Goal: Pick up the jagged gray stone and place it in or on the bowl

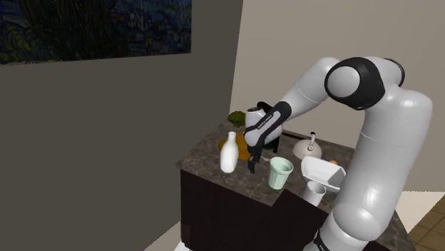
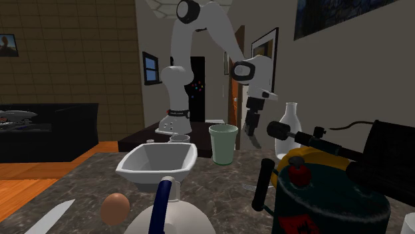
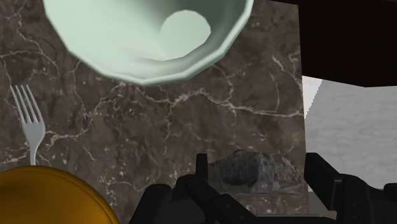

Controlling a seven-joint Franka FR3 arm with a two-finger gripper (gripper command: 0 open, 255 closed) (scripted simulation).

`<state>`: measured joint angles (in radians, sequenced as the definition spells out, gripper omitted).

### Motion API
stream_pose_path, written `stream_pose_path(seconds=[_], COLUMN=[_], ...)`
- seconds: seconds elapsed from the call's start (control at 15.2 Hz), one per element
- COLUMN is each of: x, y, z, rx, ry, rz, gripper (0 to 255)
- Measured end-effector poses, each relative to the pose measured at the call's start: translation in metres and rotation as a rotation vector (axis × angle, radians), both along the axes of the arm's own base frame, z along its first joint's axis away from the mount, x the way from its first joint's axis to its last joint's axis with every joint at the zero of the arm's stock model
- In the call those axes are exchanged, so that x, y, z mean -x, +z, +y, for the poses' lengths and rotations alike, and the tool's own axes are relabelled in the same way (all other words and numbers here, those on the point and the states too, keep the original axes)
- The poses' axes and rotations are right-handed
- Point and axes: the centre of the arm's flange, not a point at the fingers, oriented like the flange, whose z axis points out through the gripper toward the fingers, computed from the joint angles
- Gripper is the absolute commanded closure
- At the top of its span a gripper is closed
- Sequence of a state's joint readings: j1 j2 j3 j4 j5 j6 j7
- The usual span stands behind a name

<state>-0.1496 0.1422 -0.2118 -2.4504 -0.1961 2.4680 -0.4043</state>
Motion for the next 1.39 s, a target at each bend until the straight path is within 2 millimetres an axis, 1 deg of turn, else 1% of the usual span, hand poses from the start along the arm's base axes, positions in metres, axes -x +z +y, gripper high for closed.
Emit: stream_pose_path(seconds=[0.99, 1.12, 1.25, 1.32, 1.39], x=[0.001, 0.012, 0.031, 0.037, 0.05], y=[0.079, 0.082, 0.084, 0.085, 0.086], z=[0.0, -0.01, -0.028, -0.036, -0.045], rx=[0.0, 0.0, 0.0, 0.001, 0.0], ry=[0.0, 0.0, -0.001, -0.001, -0.002], rz=[0.0, 0.0, 0.001, 0.001, 0.0], gripper=[255, 255, 255, 255, 255])
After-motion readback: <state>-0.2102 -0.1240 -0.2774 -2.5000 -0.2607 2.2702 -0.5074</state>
